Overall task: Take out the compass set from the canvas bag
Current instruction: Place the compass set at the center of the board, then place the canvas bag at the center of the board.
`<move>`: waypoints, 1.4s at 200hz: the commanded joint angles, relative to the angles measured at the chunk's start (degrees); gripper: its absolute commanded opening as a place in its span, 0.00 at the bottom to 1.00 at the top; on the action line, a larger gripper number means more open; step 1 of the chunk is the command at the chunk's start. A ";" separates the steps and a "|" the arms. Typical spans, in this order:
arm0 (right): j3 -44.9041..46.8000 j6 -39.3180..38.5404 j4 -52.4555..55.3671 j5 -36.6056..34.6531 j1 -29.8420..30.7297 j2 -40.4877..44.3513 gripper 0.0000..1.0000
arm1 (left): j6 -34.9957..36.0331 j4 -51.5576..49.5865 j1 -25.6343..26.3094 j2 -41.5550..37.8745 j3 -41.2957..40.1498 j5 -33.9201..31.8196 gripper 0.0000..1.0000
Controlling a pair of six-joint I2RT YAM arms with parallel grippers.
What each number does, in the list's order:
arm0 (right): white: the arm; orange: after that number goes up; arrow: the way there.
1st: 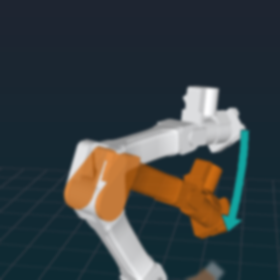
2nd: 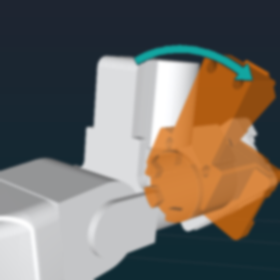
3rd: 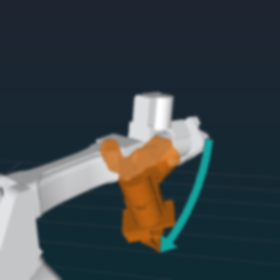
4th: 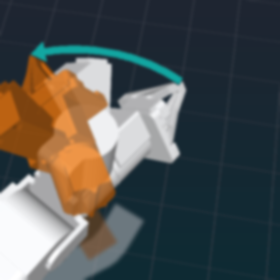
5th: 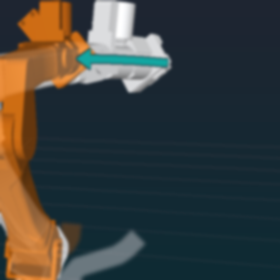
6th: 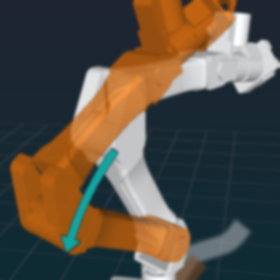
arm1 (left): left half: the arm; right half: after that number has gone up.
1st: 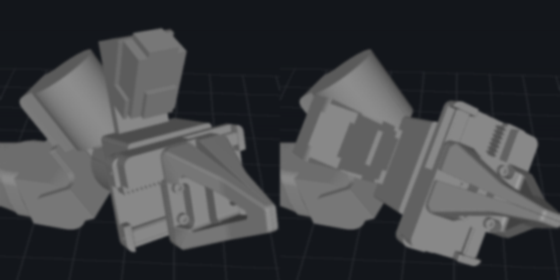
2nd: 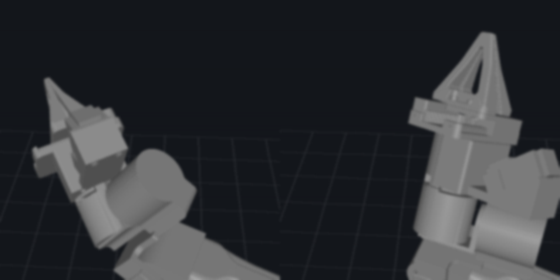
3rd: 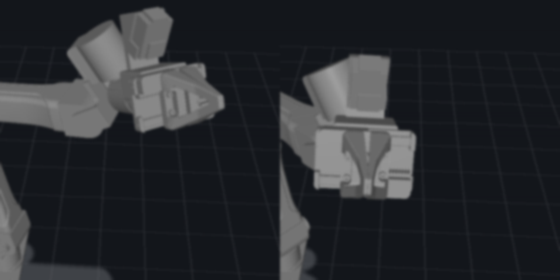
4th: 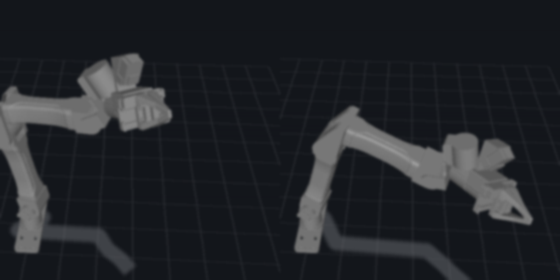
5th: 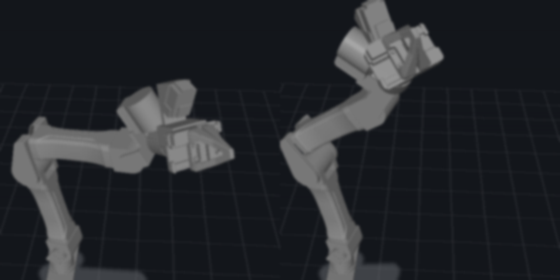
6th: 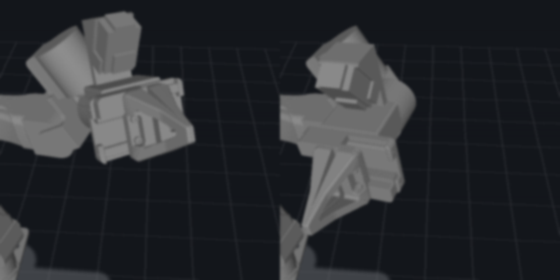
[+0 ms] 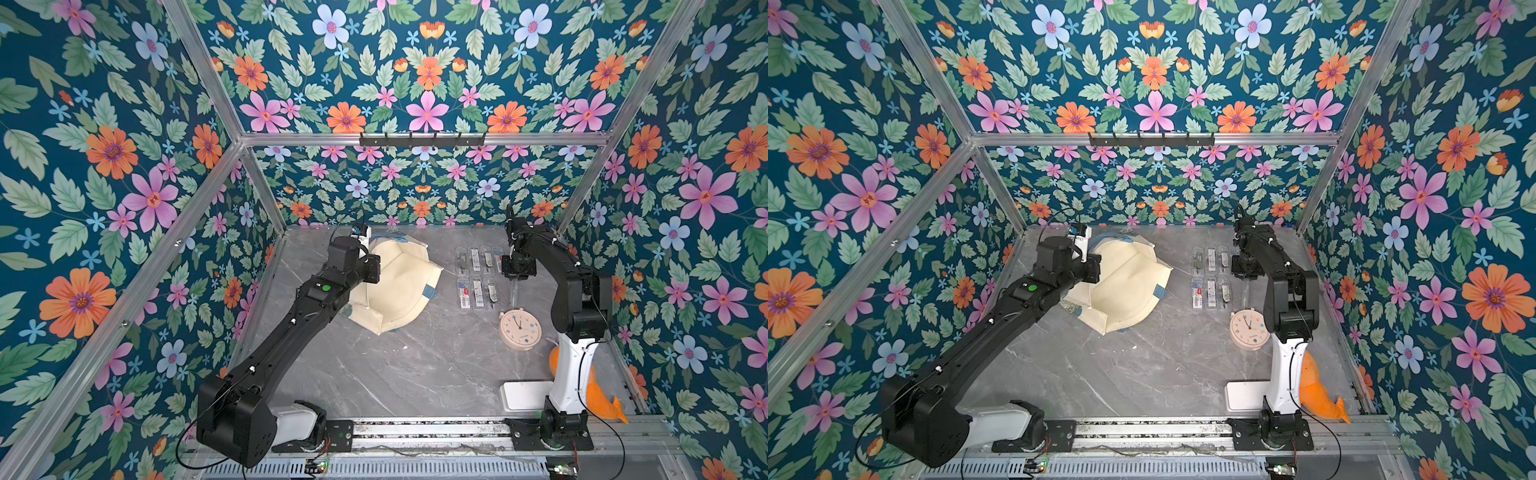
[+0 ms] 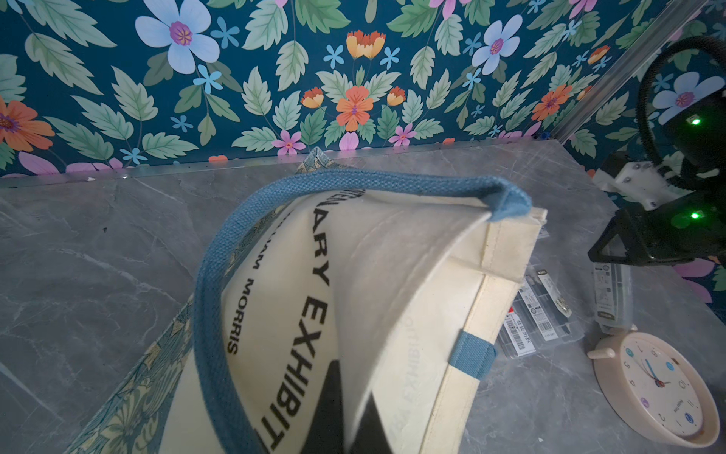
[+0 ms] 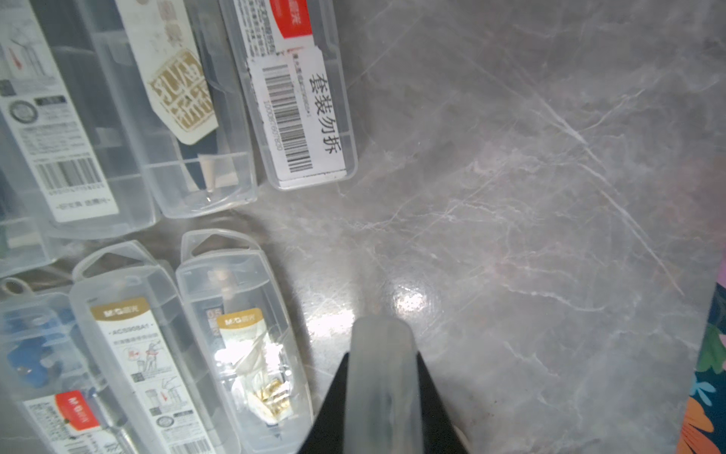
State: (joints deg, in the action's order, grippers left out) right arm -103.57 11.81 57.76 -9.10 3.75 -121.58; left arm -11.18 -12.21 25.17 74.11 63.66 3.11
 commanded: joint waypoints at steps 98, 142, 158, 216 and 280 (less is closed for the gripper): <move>1.44 0.64 0.21 4.07 1.26 -0.28 0.41 | -0.59 3.61 -0.82 -0.71 -0.77 1.44 0.00; 6.46 1.72 -3.34 7.57 -0.48 6.89 0.43 | -4.06 3.15 -1.29 -0.64 -0.39 3.29 0.00; 11.78 3.62 -6.33 12.00 -0.32 13.53 0.43 | -8.12 2.77 -2.49 -0.78 0.12 5.21 0.00; 38.84 25.94 -29.27 29.56 7.20 50.02 0.50 | -26.33 4.88 -6.19 -3.26 1.07 11.20 0.00; 49.35 40.47 -48.95 35.98 17.34 48.52 0.64 | -40.54 13.63 -6.27 -6.71 -6.06 13.88 0.00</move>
State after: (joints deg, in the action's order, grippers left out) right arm -54.78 46.54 18.52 23.99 19.07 -70.30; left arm -44.84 -5.52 18.90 68.82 59.81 15.53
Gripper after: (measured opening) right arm 0.625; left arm 0.058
